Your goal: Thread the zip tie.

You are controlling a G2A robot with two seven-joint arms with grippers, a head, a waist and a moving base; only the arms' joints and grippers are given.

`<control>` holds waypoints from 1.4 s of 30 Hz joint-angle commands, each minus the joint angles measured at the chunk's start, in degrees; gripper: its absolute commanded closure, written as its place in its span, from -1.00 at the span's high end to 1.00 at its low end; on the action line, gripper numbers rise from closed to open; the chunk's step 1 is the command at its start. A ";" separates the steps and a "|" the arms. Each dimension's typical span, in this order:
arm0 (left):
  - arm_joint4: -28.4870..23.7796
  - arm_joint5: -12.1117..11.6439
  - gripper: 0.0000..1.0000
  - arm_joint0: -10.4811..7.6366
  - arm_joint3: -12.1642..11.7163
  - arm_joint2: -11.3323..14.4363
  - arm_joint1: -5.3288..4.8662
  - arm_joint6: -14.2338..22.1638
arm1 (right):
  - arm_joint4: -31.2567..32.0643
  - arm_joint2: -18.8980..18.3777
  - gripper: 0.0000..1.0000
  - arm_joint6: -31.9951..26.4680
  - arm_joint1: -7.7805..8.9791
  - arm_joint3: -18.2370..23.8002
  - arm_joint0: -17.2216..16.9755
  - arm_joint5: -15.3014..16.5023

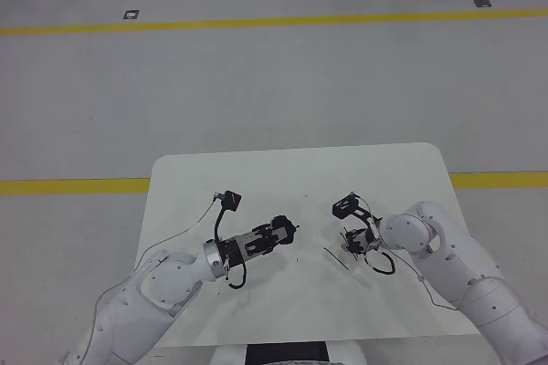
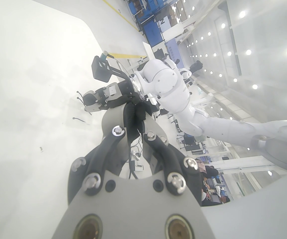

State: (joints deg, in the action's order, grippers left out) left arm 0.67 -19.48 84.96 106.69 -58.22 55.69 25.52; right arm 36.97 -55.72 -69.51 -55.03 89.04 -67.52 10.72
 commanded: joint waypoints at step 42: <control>0.00 0.00 -1.00 0.00 0.00 0.00 0.00 0.00 | -3.54 -0.80 -1.00 1.52 0.15 -2.05 -0.03 1.60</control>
State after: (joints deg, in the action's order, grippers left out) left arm 0.67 -19.48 84.96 106.69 -58.22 55.69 25.52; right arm 34.01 -56.07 -68.11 -54.99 86.87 -67.29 12.08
